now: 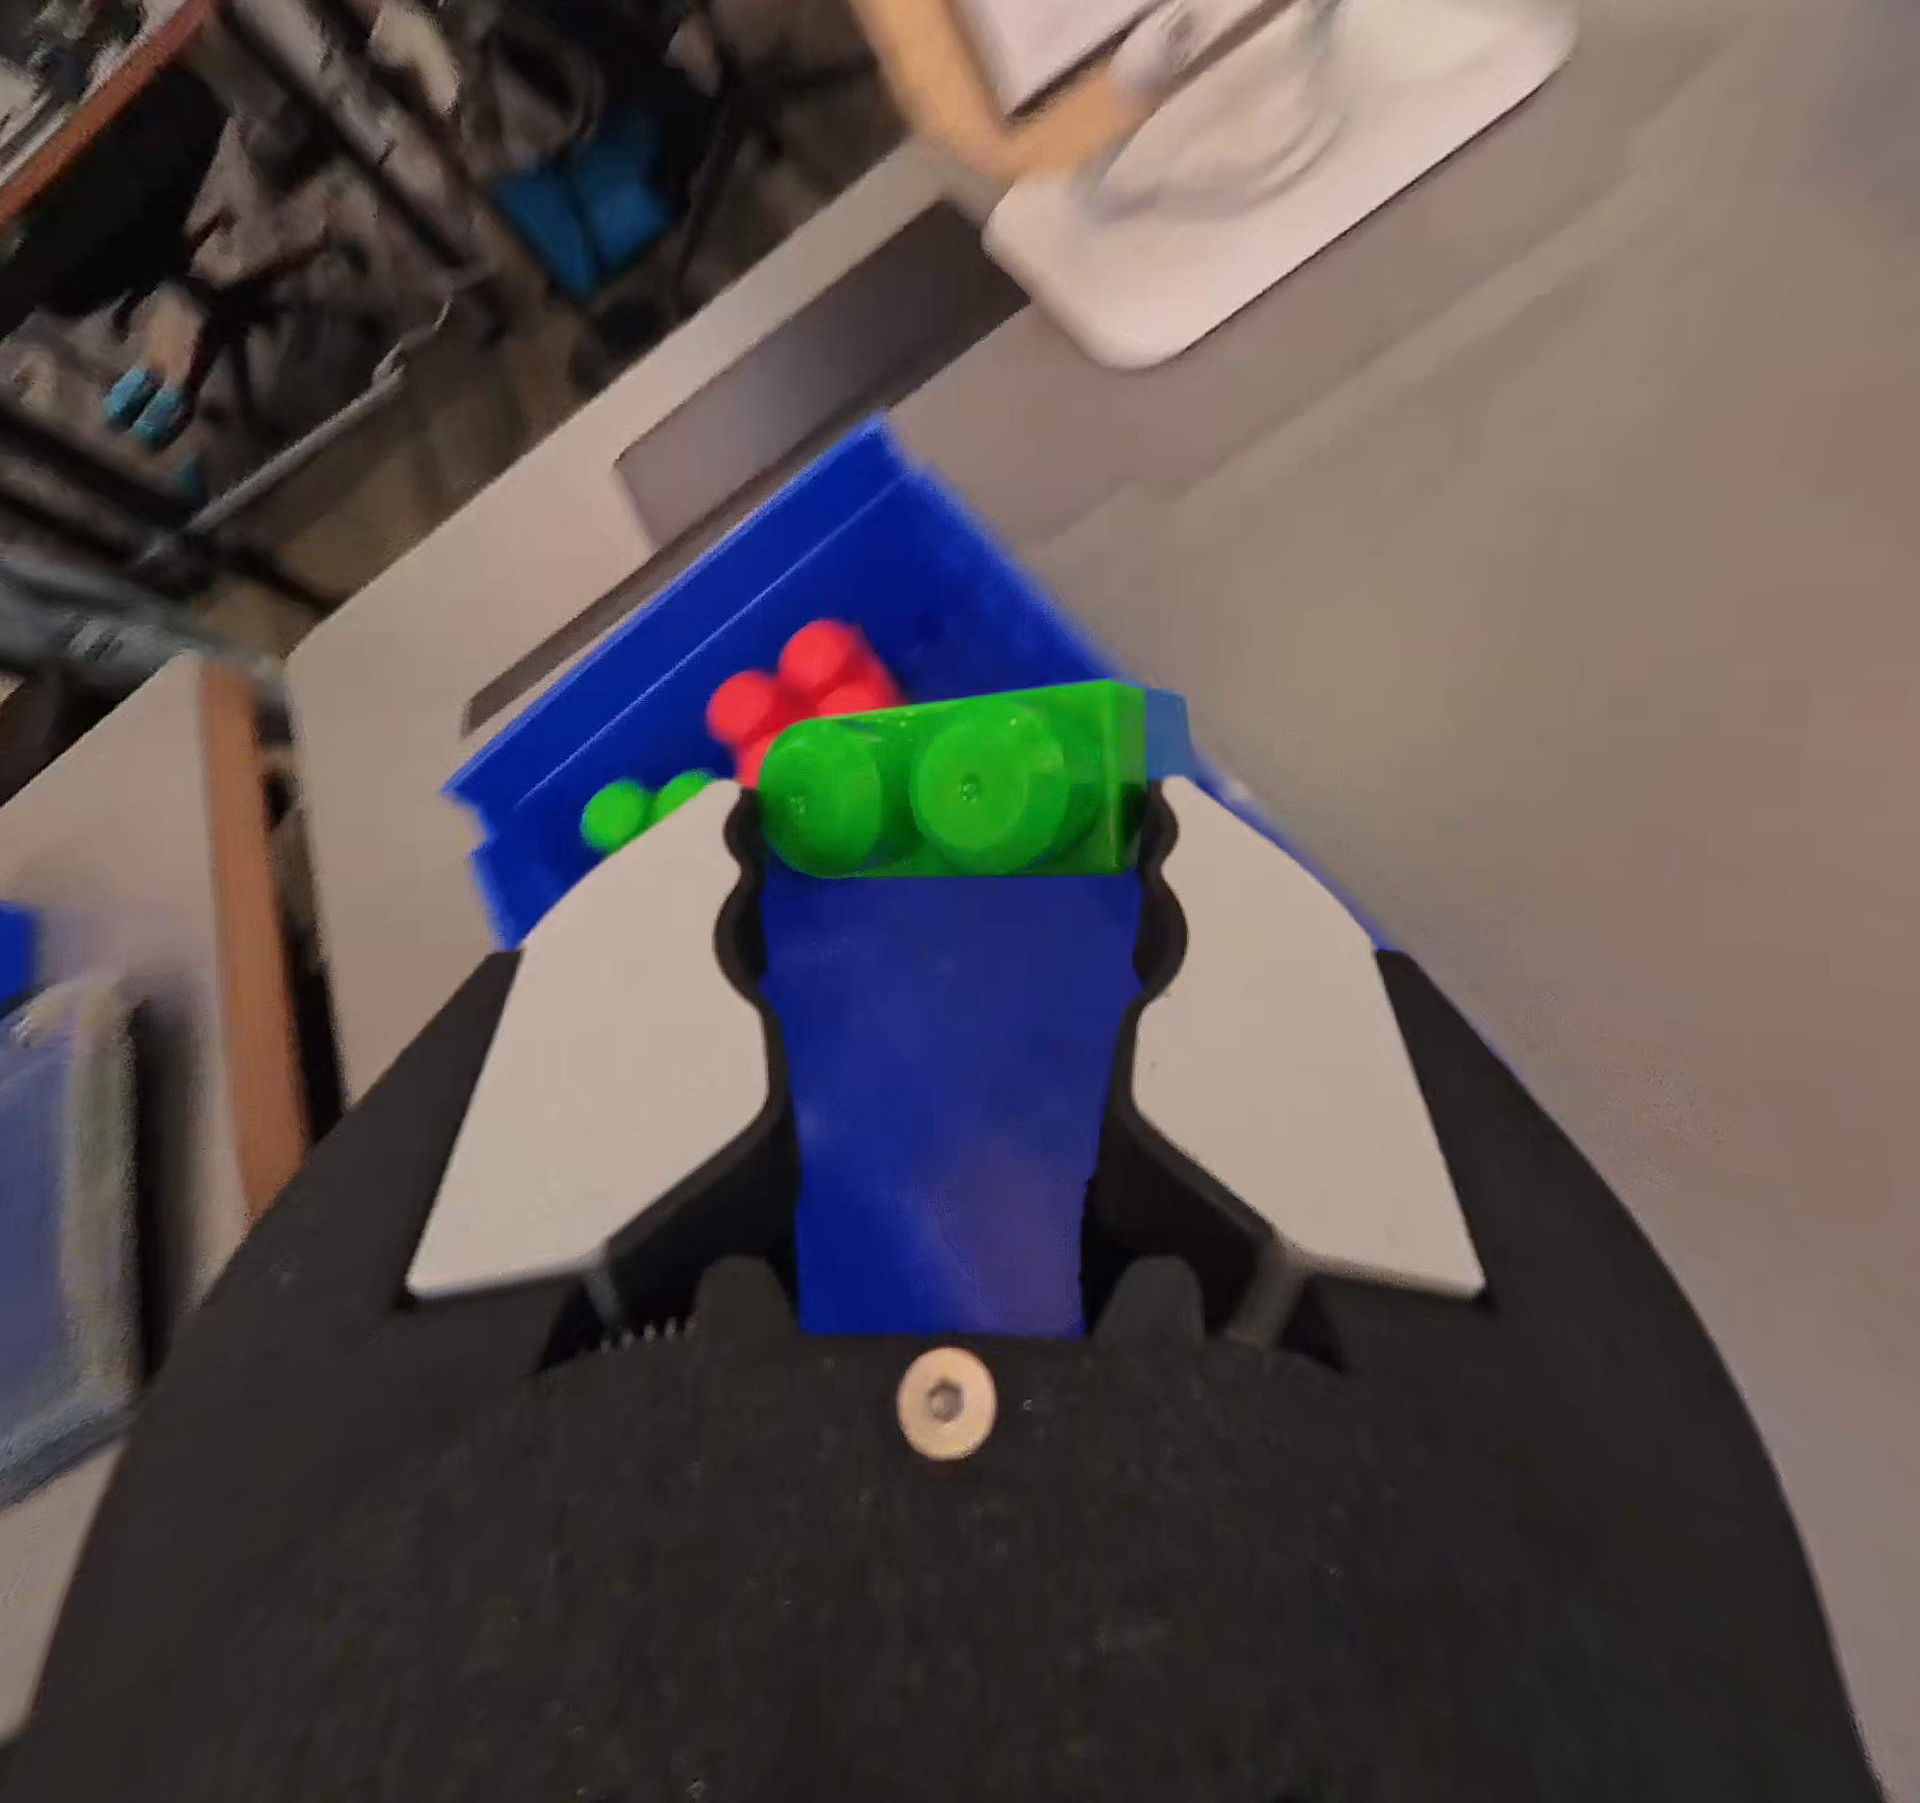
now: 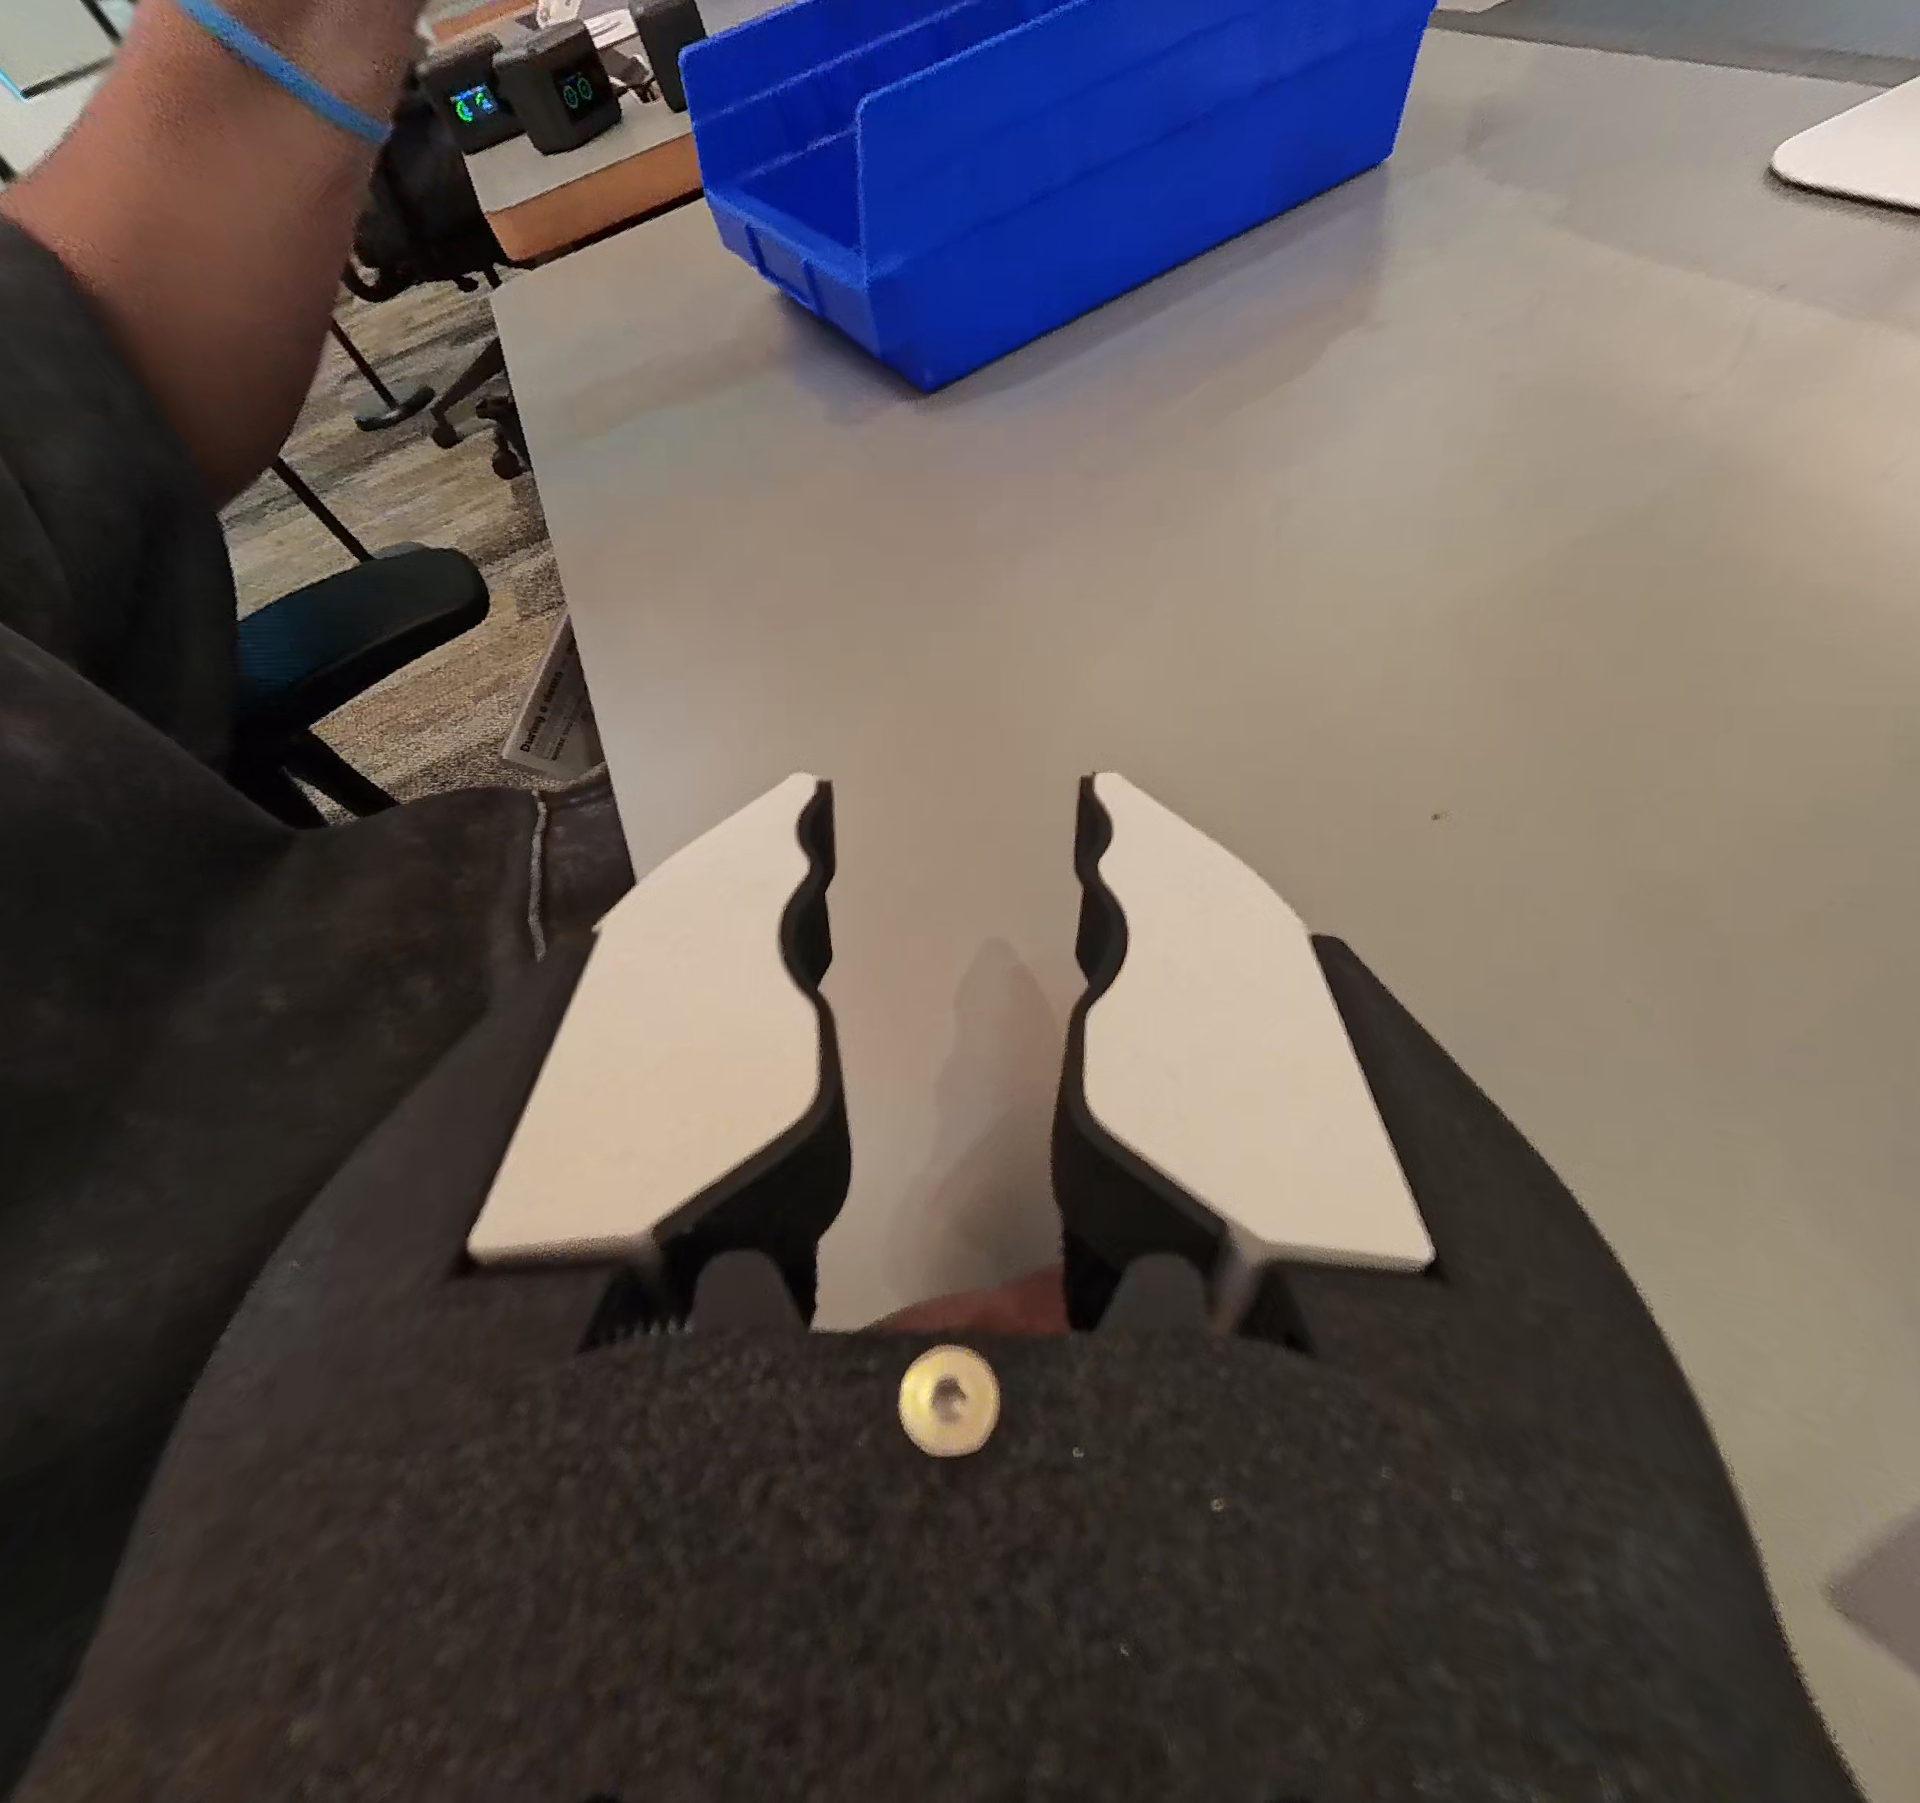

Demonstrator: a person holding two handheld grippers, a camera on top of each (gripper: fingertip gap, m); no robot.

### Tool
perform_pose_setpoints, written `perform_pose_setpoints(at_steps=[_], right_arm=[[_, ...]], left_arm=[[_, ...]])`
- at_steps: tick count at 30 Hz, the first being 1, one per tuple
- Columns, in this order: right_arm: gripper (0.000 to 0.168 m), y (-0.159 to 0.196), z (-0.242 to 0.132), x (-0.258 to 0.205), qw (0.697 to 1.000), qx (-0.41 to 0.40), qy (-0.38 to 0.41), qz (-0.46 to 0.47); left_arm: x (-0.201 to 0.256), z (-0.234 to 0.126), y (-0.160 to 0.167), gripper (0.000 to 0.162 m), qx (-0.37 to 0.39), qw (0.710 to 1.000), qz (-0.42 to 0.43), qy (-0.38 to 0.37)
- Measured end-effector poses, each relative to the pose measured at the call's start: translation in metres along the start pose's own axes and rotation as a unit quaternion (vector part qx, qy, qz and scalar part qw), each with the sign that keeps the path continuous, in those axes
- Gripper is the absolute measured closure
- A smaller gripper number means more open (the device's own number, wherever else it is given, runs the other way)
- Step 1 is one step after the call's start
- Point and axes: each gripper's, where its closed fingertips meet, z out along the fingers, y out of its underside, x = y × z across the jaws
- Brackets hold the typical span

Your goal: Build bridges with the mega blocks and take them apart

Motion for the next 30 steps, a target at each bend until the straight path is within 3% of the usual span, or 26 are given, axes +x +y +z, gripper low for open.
perform_pose_setpoints(at_steps=[3, 9, 13, 18, 24, 30], right_arm=[[0.124, -0.006, -0.001, 0.004, 1.000, 0.011, -0.001, 0.018], [0.123, -0.033, 0.011, 0.024, 0.999, 0.005, 0.037, -0.023], [0.123, -0.055, 0.009, 0.032, 0.998, 0.020, 0.052, -0.033], [0.123, -0.050, -0.008, 0.041, 0.997, 0.030, 0.070, -0.011], [0.123, -0.032, -0.021, 0.043, 0.996, 0.030, 0.078, 0.016], [0.123, -0.012, -0.015, 0.037, 0.997, -0.002, 0.080, -0.002]], left_arm=[[0.036, -0.023, -0.022, 0.093, 0.055, 0.997, -0.003, 0.049], [0.115, -0.023, -0.044, 0.093, 0.107, 0.979, -0.027, 0.171], [0.165, 0.005, -0.042, 0.093, 0.081, 0.982, 0.036, 0.168], [0.220, 0.054, -0.016, 0.093, 0.019, 0.981, 0.090, 0.171], [0.237, 0.067, -0.019, 0.094, 0.040, 0.980, 0.062, 0.185], [0.244, 0.073, -0.017, 0.077, 0.061, 0.975, -0.007, 0.215]])
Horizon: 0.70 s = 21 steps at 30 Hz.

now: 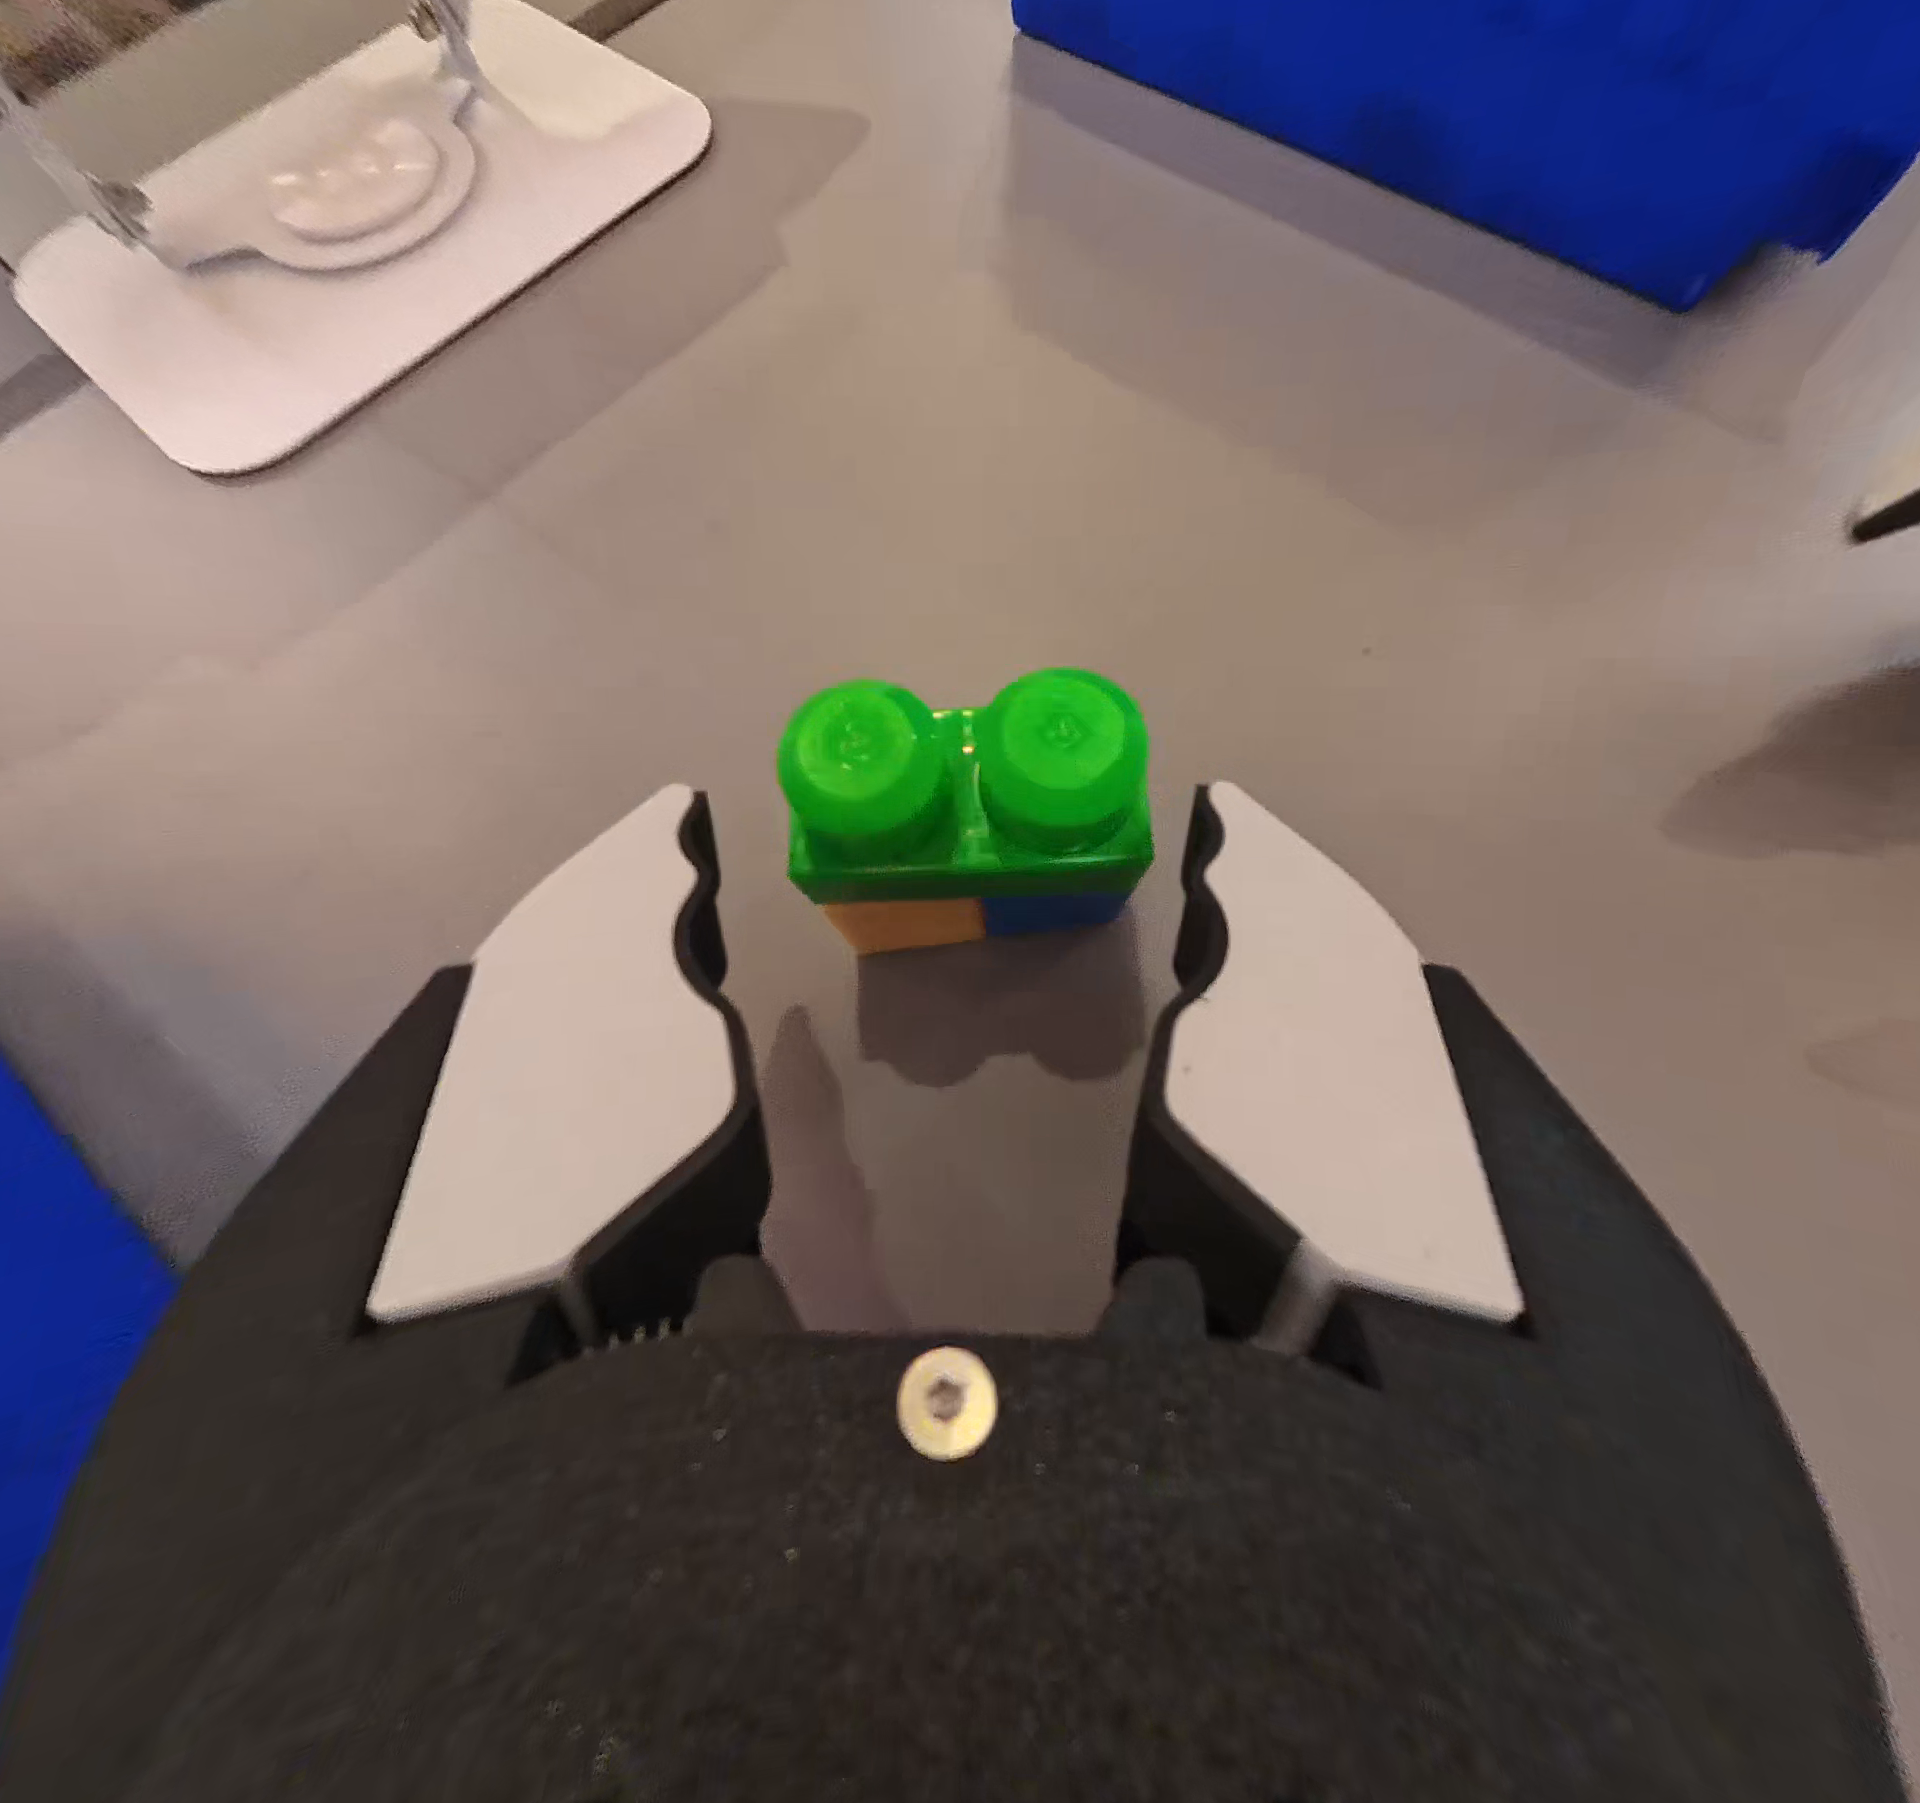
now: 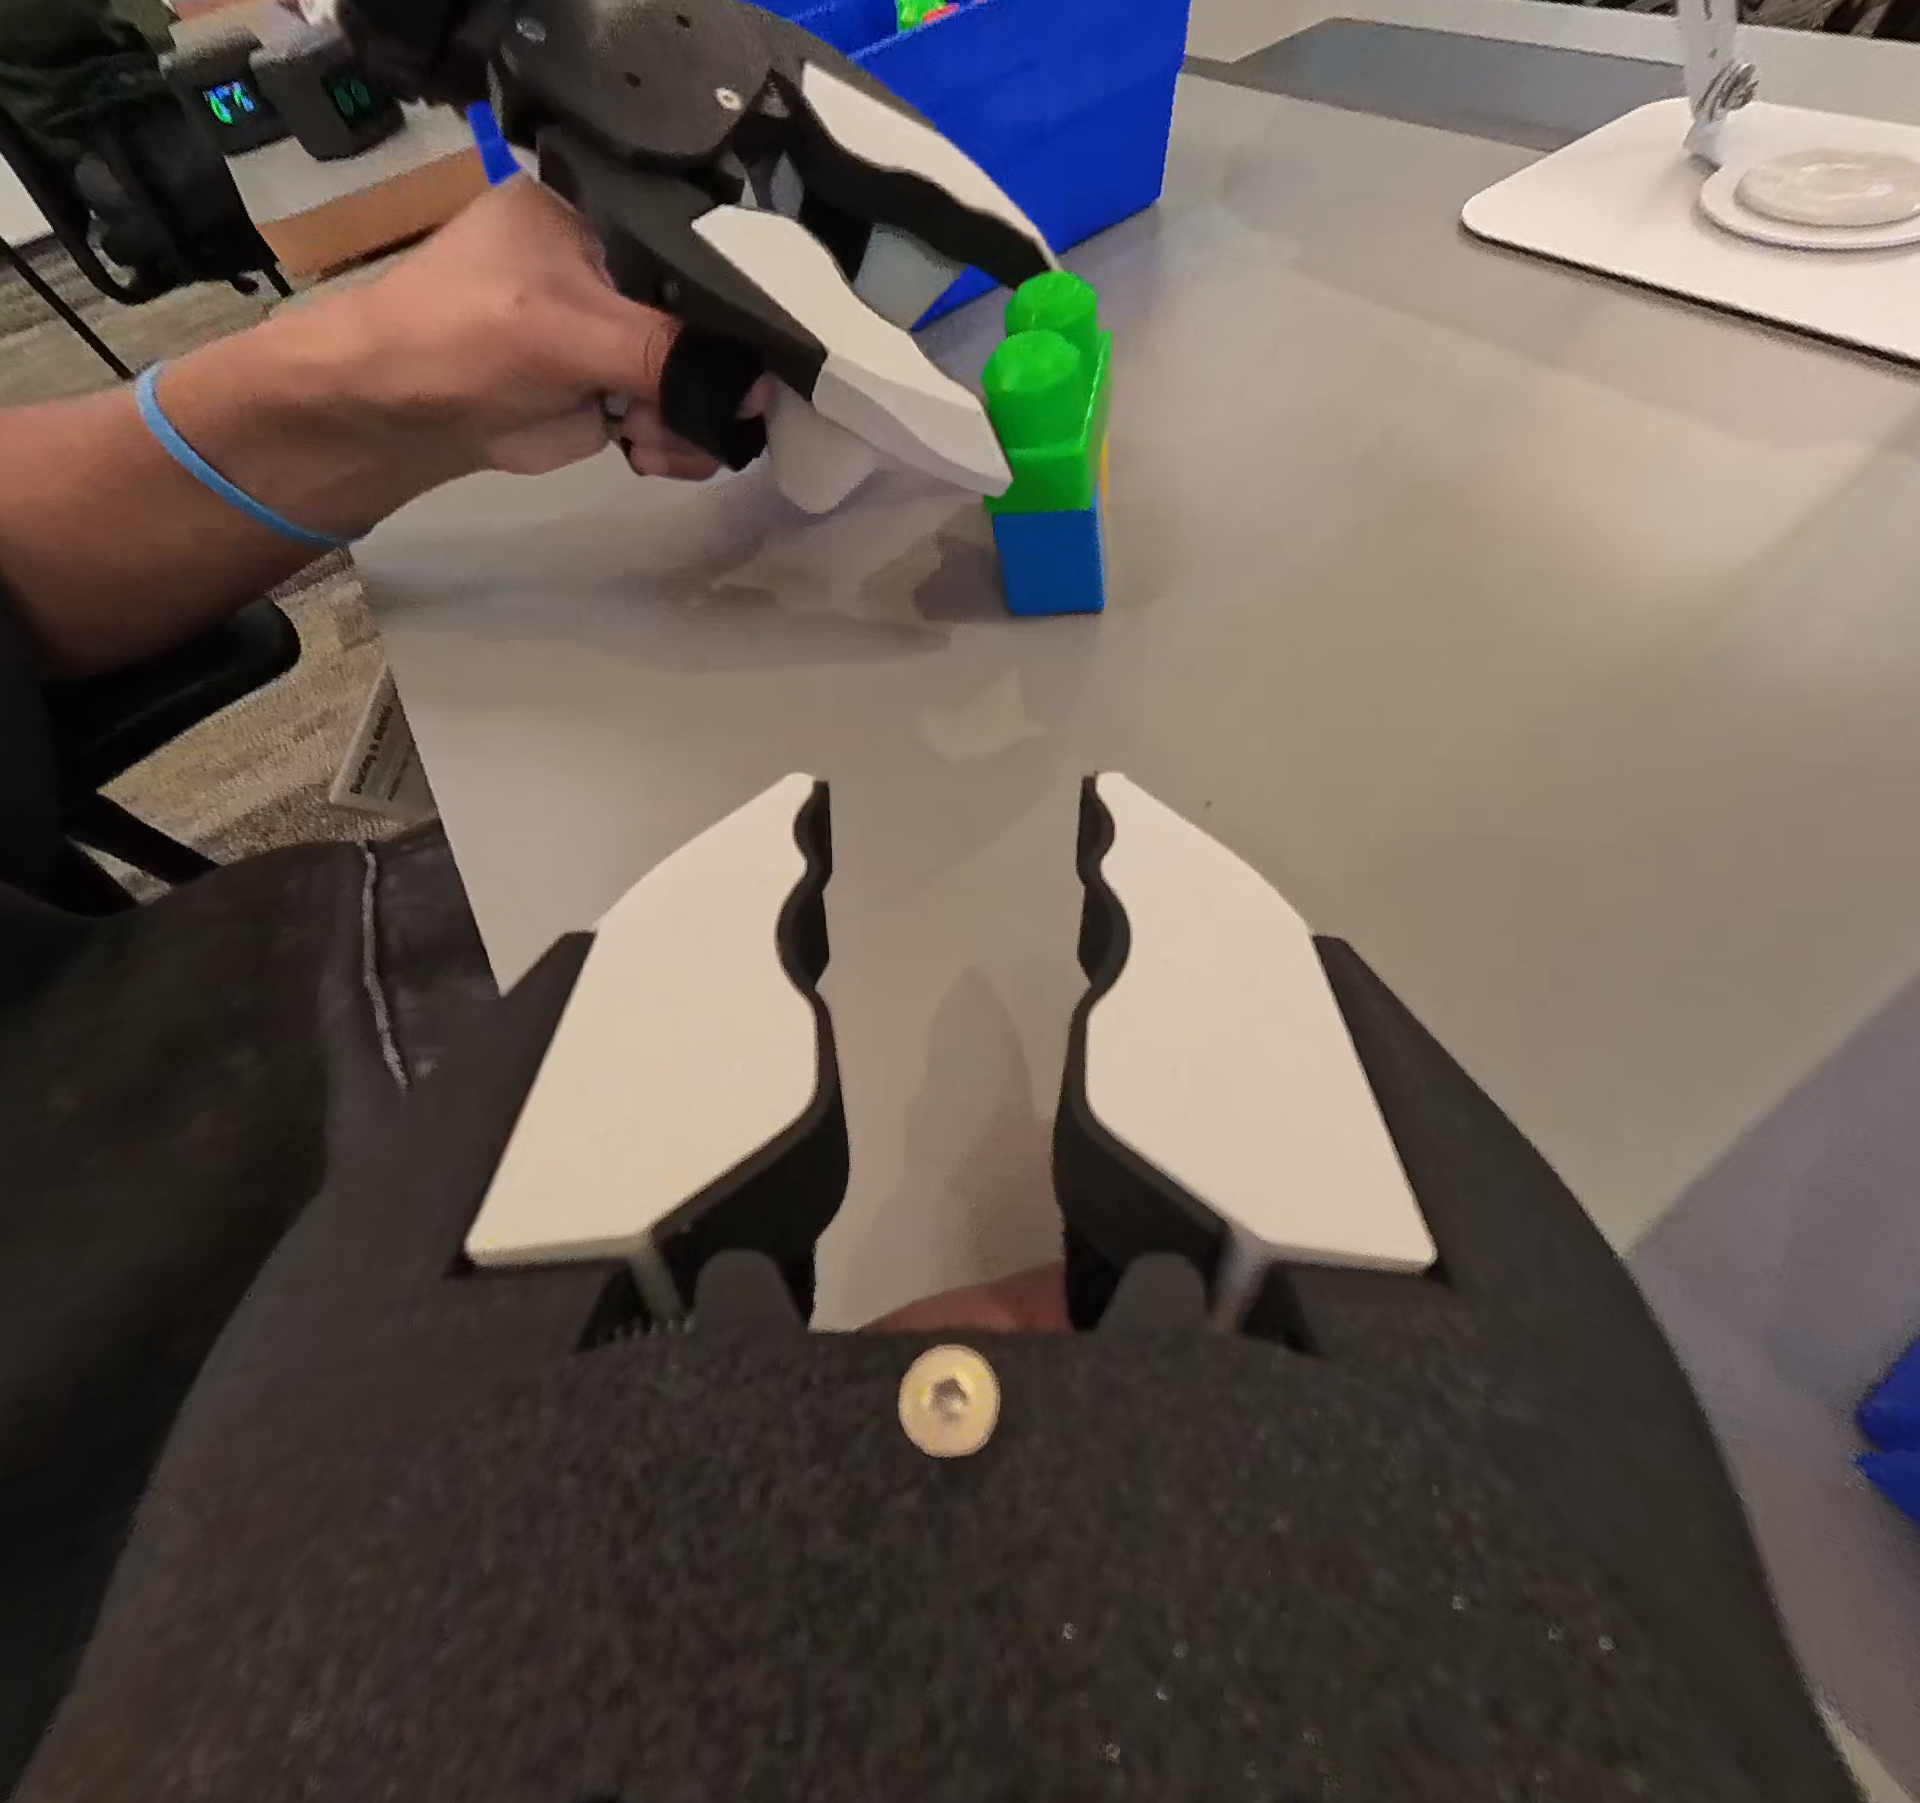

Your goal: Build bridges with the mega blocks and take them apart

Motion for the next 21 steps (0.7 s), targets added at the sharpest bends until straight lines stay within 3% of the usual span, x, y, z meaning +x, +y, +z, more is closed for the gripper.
perform_pose_setpoints(at_steps=[5, 9, 15, 21], right_arm=[[0.123, 0.006, 0.008, -0.006, 1.000, -0.015, -0.015, -0.003], [0.123, 0.010, 0.013, -0.010, 0.999, -0.024, -0.020, -0.009], [0.123, 0.017, 0.017, -0.006, 0.999, -0.036, -0.014, -0.008], [0.123, 0.006, 0.018, 0.001, 1.000, -0.013, 0.012, -0.022]], left_arm=[[0.001, 0.004, -0.001, 0.071, 0.029, 0.998, -0.048, 0.015], [0.002, 0.013, 0.005, 0.087, 0.028, 0.997, -0.069, 0.028], [0.005, 0.018, 0.003, 0.088, 0.016, 0.997, -0.072, 0.038], [0.022, -0.010, -0.030, 0.088, 0.079, 0.976, -0.139, 0.150]])
